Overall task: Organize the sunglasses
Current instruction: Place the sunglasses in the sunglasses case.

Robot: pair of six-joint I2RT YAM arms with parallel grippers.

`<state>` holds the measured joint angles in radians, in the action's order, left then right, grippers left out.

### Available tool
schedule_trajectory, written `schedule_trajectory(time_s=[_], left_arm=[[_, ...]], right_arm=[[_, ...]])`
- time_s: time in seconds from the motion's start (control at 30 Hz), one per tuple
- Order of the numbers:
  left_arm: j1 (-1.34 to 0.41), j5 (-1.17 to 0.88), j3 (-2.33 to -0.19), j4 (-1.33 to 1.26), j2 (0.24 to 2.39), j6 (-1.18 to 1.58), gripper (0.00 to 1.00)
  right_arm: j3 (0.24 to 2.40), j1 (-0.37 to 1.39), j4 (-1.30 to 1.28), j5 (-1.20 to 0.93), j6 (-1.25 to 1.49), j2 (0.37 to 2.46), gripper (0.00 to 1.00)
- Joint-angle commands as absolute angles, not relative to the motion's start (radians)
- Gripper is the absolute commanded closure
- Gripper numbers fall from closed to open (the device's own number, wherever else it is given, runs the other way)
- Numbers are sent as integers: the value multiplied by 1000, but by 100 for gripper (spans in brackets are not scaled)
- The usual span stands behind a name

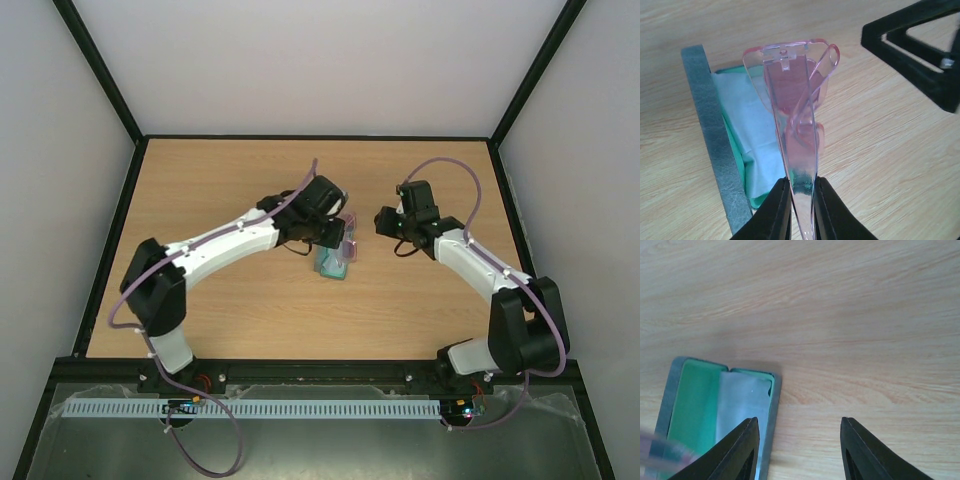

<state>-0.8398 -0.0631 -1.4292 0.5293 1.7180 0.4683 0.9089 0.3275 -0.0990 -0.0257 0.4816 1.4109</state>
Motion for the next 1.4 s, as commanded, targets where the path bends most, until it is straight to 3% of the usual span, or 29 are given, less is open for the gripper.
schedule_trajectory(time_s=[0.0,0.3,1.37], left_arm=[[-859,-26,-1533,682,1805,443,94],[-858,9,-1683,778,1951,437,94],[-819,82,-1742,785,2117,402,91]], right_arm=[[878,330,-132,-75,474,1381,54],[861,328,-106,-150,476,1391,54],[850,330,-60,-206,482,1495,57]])
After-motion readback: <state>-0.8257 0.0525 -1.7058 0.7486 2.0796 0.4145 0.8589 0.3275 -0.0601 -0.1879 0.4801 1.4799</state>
